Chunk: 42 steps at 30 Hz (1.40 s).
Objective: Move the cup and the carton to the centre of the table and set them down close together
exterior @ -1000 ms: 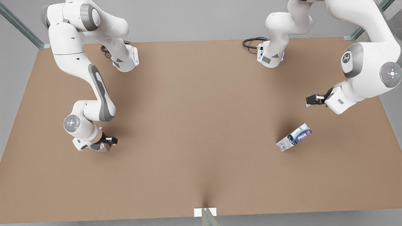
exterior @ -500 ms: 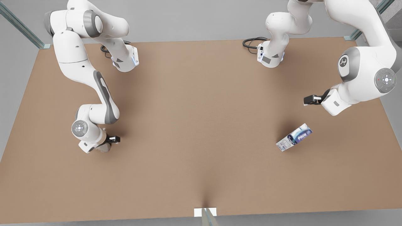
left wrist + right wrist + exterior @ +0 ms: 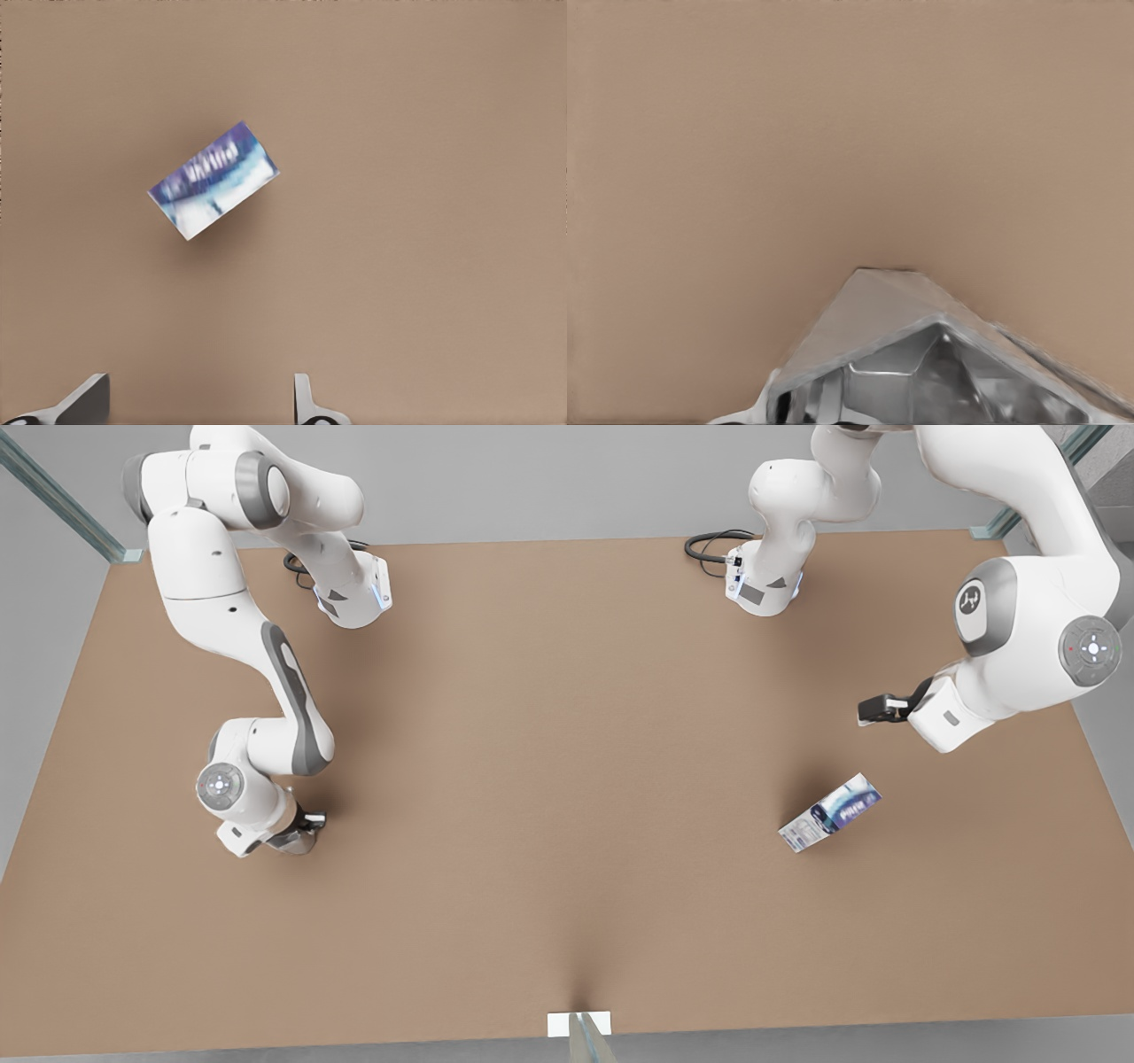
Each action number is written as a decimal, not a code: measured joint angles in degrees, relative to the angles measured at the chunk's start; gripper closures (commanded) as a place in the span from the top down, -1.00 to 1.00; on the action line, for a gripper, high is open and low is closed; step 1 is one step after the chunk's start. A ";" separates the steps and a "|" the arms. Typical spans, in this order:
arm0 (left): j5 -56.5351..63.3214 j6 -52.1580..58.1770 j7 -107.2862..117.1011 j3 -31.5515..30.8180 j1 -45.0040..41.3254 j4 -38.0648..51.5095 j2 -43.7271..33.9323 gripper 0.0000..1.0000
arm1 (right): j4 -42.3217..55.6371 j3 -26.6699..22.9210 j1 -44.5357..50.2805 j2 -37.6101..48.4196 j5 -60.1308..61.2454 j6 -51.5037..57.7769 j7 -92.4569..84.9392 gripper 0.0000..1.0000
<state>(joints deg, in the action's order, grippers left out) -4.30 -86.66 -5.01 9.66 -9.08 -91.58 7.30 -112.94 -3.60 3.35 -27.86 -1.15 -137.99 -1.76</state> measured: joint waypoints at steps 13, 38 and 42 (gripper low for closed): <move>0.44 -1.91 -14.99 0.00 3.53 0.03 -0.28 1.00 | 1.92 0.90 0.04 1.94 0.60 2.08 1.42 -0.57; 7.64 -30.66 -41.69 -2.63 7.13 -19.16 4.83 1.00 | 79.36 7.67 36.56 -44.39 -1.42 14.92 55.14 -0.57; 8.24 -31.73 -47.03 -2.63 8.39 -19.07 6.24 1.00 | 79.10 7.36 37.95 -45.61 -1.82 14.28 55.01 -0.57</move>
<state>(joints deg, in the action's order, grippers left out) 3.95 -118.39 -52.04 7.03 -0.70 -110.66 13.53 -33.84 3.76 41.30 -73.47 -2.97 -123.71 53.25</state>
